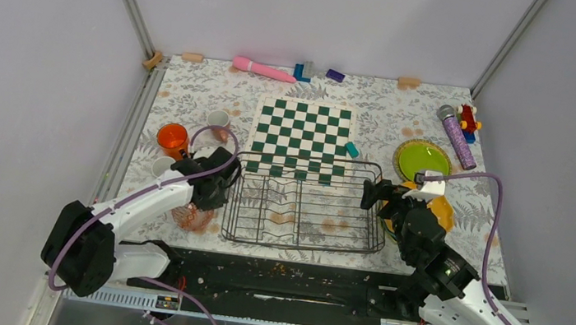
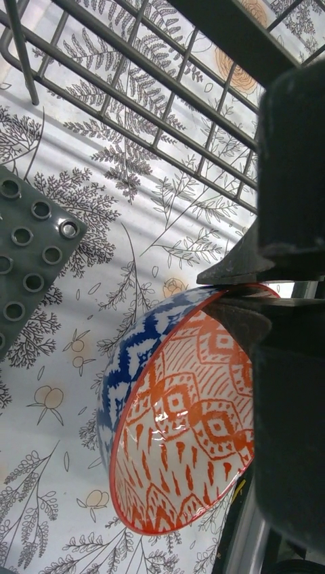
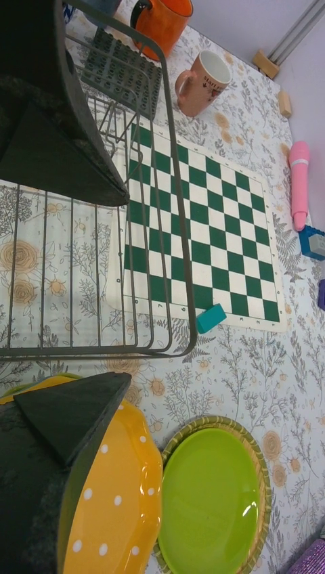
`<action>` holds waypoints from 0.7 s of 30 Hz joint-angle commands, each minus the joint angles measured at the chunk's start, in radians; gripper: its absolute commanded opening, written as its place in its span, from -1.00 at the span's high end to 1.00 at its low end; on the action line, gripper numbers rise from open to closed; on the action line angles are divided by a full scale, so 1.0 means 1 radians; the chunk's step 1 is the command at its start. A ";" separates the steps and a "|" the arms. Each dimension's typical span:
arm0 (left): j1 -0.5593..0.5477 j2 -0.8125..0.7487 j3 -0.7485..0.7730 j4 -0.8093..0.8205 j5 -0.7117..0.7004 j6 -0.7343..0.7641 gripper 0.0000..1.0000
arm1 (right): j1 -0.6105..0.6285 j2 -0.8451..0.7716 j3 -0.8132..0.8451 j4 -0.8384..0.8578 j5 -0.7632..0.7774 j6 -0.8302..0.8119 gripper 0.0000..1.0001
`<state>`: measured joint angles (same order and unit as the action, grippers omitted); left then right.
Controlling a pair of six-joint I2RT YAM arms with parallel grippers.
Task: Unload the mixed dishes from the dish rack
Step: Place the bowl at the center of the board.
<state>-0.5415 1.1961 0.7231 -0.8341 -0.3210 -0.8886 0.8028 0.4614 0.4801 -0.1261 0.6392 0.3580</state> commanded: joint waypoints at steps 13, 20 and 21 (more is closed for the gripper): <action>0.017 0.030 -0.007 0.039 0.036 0.020 0.45 | -0.004 -0.021 0.018 -0.023 0.069 0.007 -0.99; 0.017 -0.032 0.009 0.009 0.018 0.018 0.03 | -0.004 -0.029 0.024 -0.034 0.074 0.009 -0.99; 0.017 -0.044 0.013 0.002 0.007 0.016 -0.05 | -0.004 -0.031 0.024 -0.035 0.075 0.010 -0.99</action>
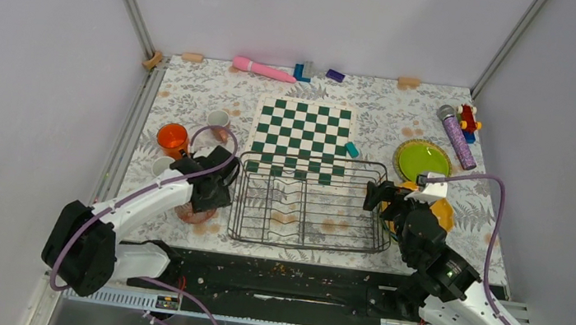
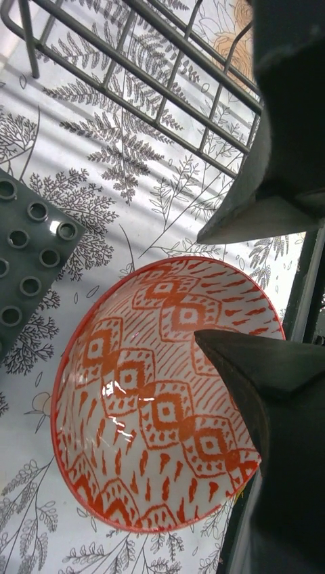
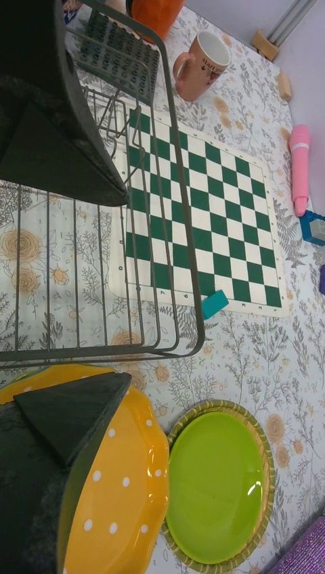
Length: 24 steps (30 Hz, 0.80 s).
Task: Unload the mixed dishes from the dish rack
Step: Place the bowl at the center of the board, then reset both arms
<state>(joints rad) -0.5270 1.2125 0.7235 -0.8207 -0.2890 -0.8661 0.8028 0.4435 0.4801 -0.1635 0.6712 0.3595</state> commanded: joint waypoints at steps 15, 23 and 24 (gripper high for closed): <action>0.002 -0.425 0.232 -0.095 -0.298 -0.017 -0.98 | -0.004 -0.044 0.069 -0.067 0.087 -0.018 -0.99; 0.002 -0.678 0.208 0.175 -0.278 0.160 -0.98 | -0.004 -0.042 0.132 -0.129 0.176 -0.057 -0.99; 0.002 -0.708 0.190 0.214 -0.259 0.183 -0.98 | -0.003 -0.040 0.140 -0.137 0.189 -0.064 -0.99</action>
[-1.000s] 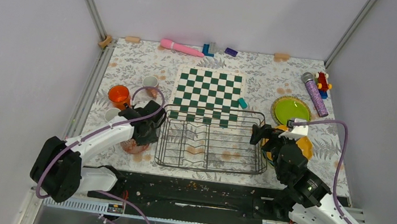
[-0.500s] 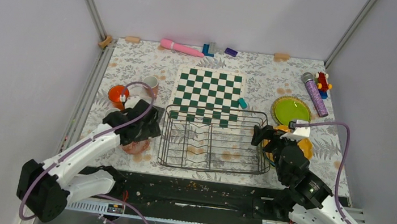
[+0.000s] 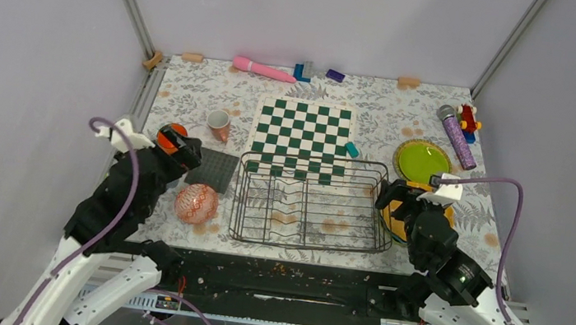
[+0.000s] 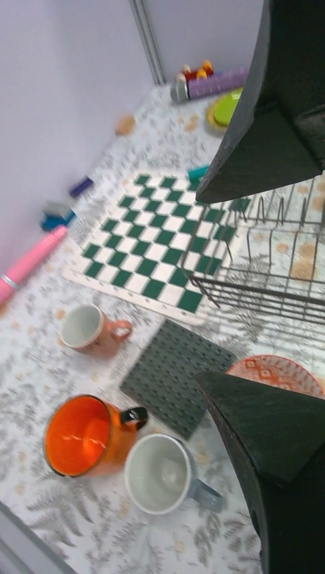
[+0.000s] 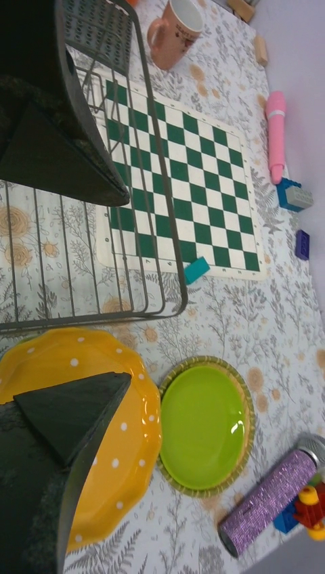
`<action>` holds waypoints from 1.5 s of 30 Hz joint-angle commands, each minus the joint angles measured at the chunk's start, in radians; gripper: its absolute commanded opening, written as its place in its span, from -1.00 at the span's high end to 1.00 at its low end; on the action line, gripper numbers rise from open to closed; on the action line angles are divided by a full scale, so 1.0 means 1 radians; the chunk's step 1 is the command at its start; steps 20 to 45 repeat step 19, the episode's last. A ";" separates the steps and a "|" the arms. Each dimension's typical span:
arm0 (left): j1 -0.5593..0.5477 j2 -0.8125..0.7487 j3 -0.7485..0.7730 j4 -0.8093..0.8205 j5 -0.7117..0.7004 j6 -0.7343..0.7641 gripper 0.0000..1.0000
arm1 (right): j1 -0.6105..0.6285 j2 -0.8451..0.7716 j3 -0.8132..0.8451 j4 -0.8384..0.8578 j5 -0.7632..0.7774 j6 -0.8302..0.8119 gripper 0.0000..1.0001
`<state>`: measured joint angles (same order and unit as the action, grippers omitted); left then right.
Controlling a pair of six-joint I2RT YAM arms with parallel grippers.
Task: Unload the mixed dishes from the dish rack
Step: Reset both arms
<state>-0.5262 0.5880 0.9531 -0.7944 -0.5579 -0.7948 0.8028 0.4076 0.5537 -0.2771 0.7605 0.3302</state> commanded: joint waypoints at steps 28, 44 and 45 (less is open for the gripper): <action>0.001 -0.095 -0.065 0.230 0.006 0.162 -0.98 | -0.004 0.006 0.109 -0.014 0.127 -0.092 -0.99; 0.001 -0.095 -0.065 0.230 0.006 0.162 -0.98 | -0.004 0.006 0.109 -0.014 0.127 -0.092 -0.99; 0.001 -0.095 -0.065 0.230 0.006 0.162 -0.98 | -0.004 0.006 0.109 -0.014 0.127 -0.092 -0.99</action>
